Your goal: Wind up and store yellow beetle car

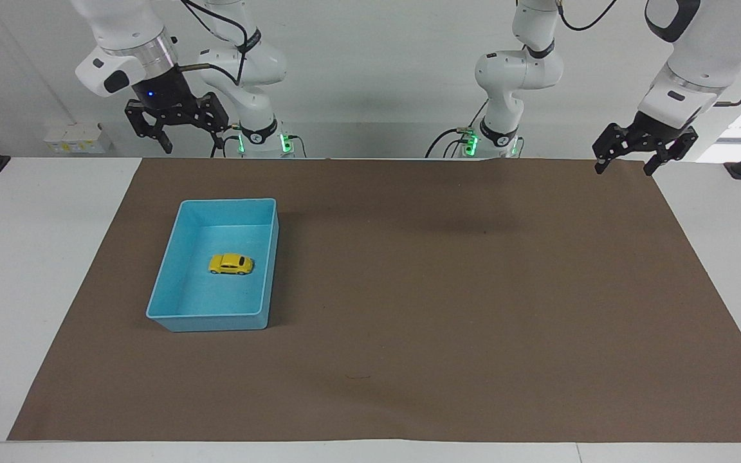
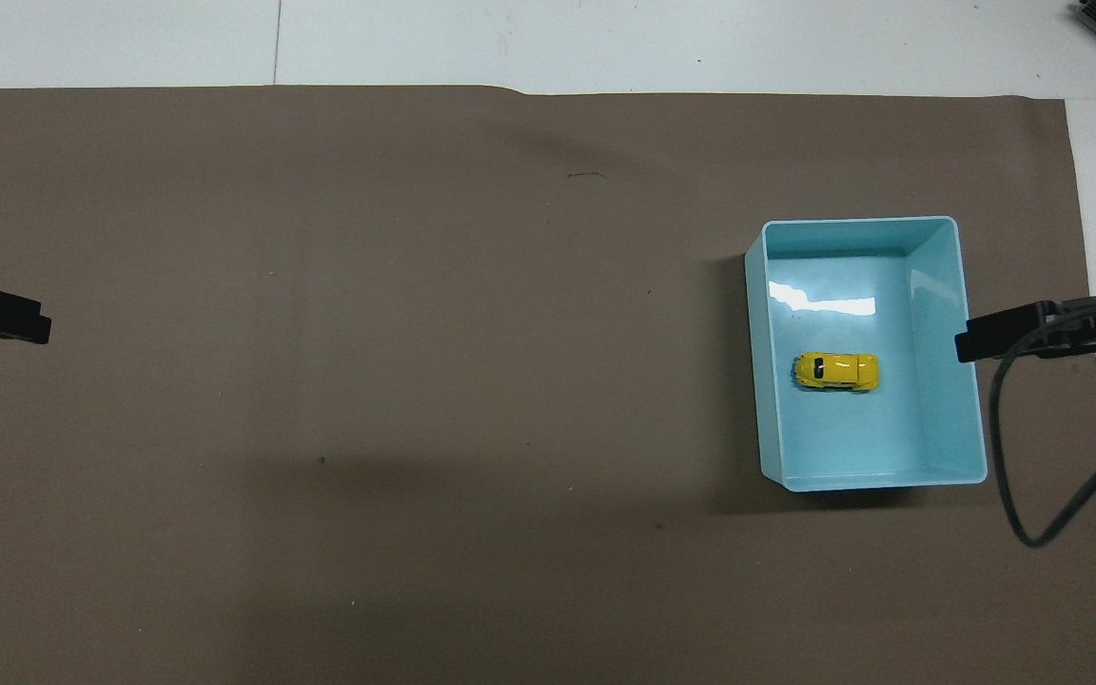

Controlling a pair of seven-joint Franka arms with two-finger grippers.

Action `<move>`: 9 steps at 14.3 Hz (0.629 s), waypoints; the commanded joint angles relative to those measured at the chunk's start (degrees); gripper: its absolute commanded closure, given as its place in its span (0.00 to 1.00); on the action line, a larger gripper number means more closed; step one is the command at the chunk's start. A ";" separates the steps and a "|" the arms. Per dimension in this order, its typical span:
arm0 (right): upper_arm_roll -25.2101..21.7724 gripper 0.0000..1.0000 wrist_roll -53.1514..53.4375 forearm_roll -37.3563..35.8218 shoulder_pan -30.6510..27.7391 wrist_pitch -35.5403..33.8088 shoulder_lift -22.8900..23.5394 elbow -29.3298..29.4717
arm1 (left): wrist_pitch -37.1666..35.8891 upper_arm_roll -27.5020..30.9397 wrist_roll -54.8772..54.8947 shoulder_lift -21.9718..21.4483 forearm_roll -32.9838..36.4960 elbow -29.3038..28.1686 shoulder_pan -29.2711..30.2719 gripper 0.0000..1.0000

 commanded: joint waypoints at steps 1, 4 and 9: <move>-0.19 0.00 1.07 -0.86 0.04 -0.49 0.25 0.91 | -0.29 -0.64 -0.06 0.17 -0.73 0.64 1.21 0.00; -0.63 0.00 0.63 -1.74 0.04 -0.41 -0.10 0.91 | -0.29 -0.64 -0.06 0.26 -0.73 0.64 1.21 0.00; -0.80 0.00 0.45 -2.26 -0.05 -0.41 0.60 0.91 | -0.29 -0.64 -0.06 0.17 -0.73 0.64 1.21 0.00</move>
